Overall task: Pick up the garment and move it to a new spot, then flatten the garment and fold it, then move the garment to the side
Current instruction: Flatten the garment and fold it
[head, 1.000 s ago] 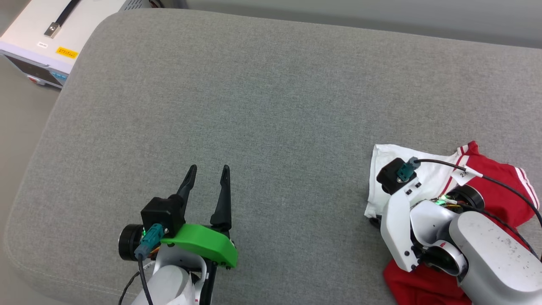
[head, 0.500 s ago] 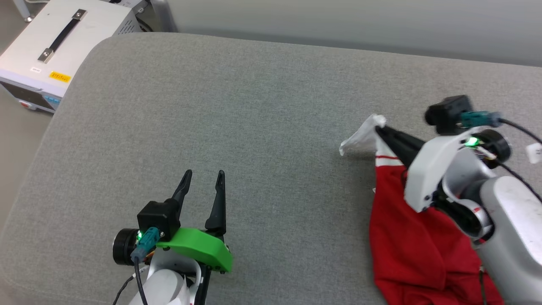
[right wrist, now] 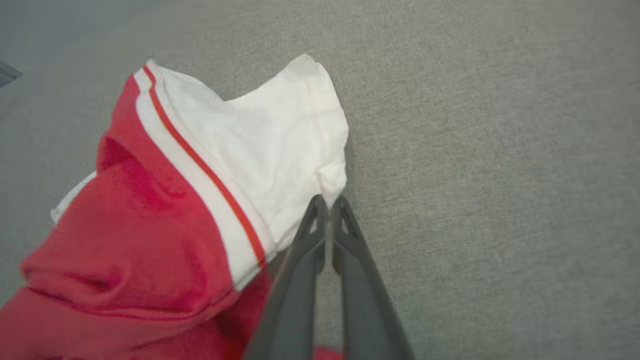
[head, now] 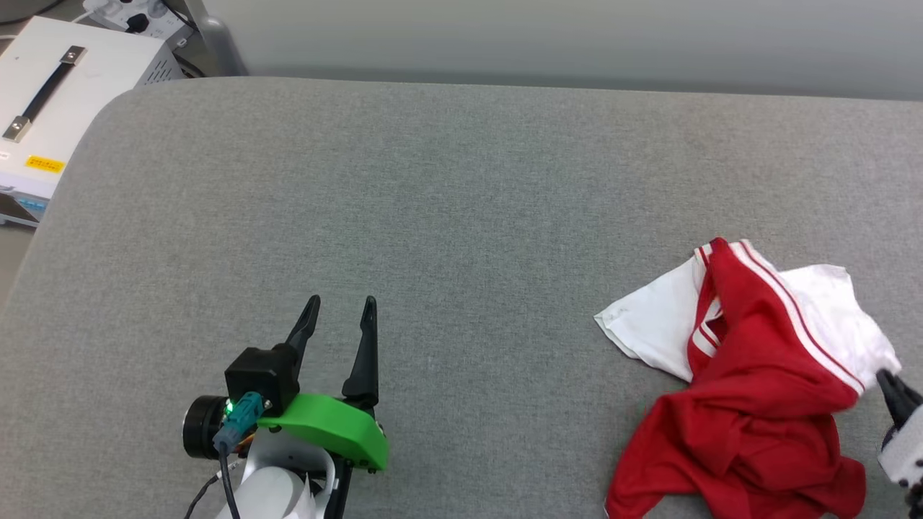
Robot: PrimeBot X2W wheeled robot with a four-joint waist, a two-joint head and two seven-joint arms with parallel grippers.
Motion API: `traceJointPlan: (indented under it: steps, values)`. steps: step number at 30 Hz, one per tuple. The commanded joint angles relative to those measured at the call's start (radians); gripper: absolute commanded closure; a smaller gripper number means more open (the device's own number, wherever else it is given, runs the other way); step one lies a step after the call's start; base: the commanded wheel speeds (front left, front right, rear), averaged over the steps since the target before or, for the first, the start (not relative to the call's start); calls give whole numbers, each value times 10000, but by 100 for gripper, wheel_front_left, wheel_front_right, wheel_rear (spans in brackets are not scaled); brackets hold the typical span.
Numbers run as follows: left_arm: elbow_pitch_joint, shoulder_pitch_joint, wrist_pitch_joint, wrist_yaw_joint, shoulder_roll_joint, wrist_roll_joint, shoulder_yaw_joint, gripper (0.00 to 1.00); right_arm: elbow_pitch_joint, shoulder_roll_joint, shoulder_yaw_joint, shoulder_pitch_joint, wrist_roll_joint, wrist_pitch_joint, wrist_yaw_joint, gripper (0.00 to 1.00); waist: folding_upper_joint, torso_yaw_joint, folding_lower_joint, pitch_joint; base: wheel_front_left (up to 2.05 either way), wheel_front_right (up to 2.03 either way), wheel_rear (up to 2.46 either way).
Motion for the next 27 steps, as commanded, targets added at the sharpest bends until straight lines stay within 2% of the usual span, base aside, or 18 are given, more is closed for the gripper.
traceJointPlan:
  steps: [1,5,8,9,10,11,21,27]
  values:
    - [-40,-17,14,54,65,-54,4,0,124,181,-247,237,-134,58,2,100,-1,-107,0,138,0,0,0]
    - [-80,-112,64,52,105,-47,-16,0,593,765,-1075,860,-377,109,2,100,-1,-142,0,270,0,0,0]
    - [-71,-147,80,64,116,-59,-18,0,822,1068,-1244,994,-514,-16,2,100,-1,-166,0,304,0,0,0]
    - [-57,-147,87,69,121,-69,-19,0,905,1130,-1247,968,-539,-130,2,73,-1,-174,0,300,0,0,0]
    - [-46,-146,90,72,126,-76,-19,0,931,1186,-1238,934,-577,-255,2,18,-1,-181,0,289,0,0,0]
    - [-31,-143,95,73,133,-85,-21,0,922,1255,-1224,869,-607,-452,2,0,-1,-186,0,269,0,0,0]
    - [82,-48,102,94,191,-181,-33,0,216,1246,-869,385,-1665,-3639,2,0,-1,-119,0,-150,0,0,0]
    - [137,79,181,125,287,-278,1,0,-450,1449,71,584,-2304,-4274,2,0,-1,-288,0,-462,0,0,0]
